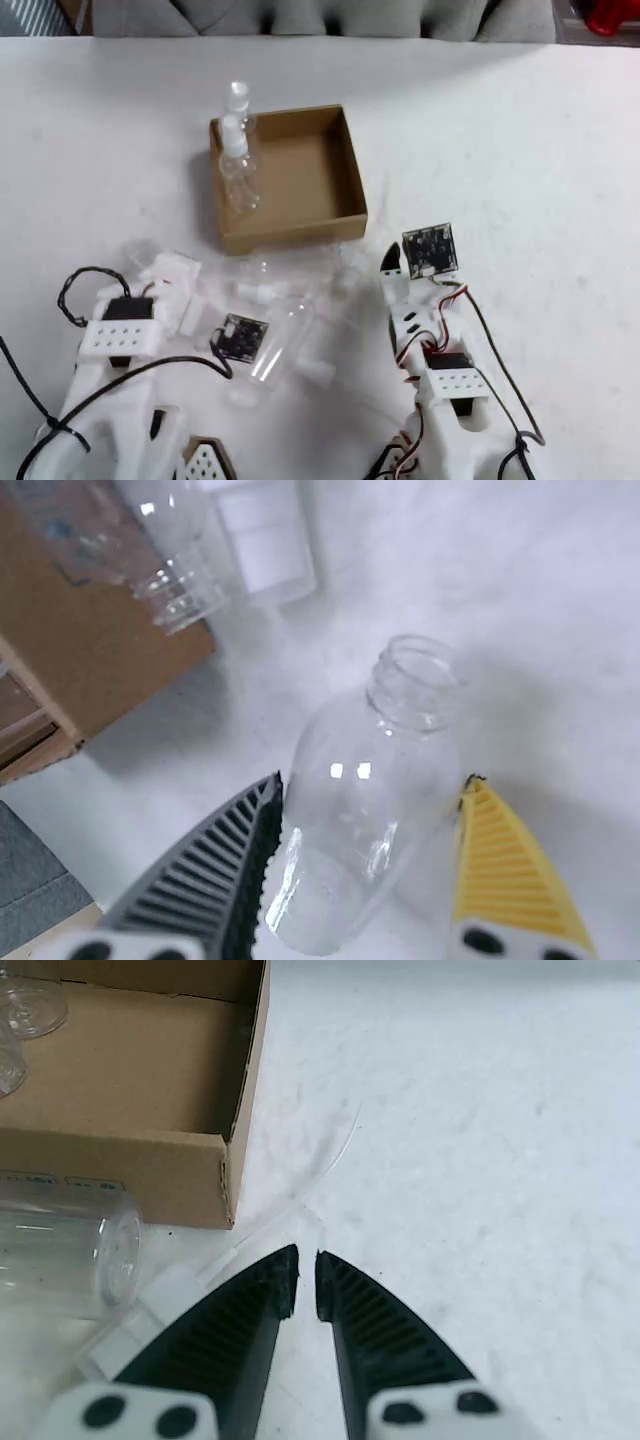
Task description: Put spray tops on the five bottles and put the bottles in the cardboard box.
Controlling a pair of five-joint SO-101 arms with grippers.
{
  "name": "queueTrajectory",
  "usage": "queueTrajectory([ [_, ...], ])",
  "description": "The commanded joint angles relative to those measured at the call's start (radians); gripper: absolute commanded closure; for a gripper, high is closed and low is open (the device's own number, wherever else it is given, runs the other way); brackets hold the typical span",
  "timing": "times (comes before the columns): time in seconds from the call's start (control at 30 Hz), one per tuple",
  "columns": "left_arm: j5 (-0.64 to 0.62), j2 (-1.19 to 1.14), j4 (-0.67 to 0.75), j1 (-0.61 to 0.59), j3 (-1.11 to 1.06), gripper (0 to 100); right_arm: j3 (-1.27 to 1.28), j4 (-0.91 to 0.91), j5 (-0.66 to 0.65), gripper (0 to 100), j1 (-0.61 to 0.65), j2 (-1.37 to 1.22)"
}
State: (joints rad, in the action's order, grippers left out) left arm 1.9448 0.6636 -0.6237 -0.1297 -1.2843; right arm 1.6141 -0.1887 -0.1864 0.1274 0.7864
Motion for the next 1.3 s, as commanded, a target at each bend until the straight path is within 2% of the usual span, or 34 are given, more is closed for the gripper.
queueTrajectory([
  [0.0,-0.02,-0.097,0.029,-0.031,0.046,74,-0.008,0.001,0.002,98.4,0.01,-0.004],
  [0.1,-0.02,-0.168,0.023,-0.053,0.091,76,-0.008,0.001,0.002,98.4,0.01,-0.004],
  [0.23,-0.02,-0.2,0.009,-0.054,0.098,86,-0.008,0.001,0.002,98.4,0.012,-0.004],
  [0.37,-0.021,-0.199,-0.106,-0.056,0.112,96,-0.008,0.001,0.002,98.4,0.012,-0.004],
  [0.43,-0.068,-0.199,-0.173,-0.058,0.144,98,-0.008,0.001,0.002,98.4,0.012,-0.004],
  [0.7,-0.422,-0.199,-0.489,-0.061,0.333,97,-0.008,0.001,0.002,98.4,0.012,-0.004],
  [0.83,-0.657,-0.199,-0.611,-0.042,0.394,97,-0.008,0.001,0.002,98.4,0.012,-0.004],
  [1.03,-1.131,-0.199,-0.618,-0.002,0.405,97,-0.008,0.001,0.002,98.4,0.012,-0.004],
  [1.13,-1.353,-0.199,-0.565,0.001,0.4,98,-0.008,0.001,0.002,98.4,0.012,-0.004],
  [1.27,-1.571,-0.206,-0.494,-0.007,0.397,98,-0.008,0.001,0.002,98.4,0.012,-0.004],
])
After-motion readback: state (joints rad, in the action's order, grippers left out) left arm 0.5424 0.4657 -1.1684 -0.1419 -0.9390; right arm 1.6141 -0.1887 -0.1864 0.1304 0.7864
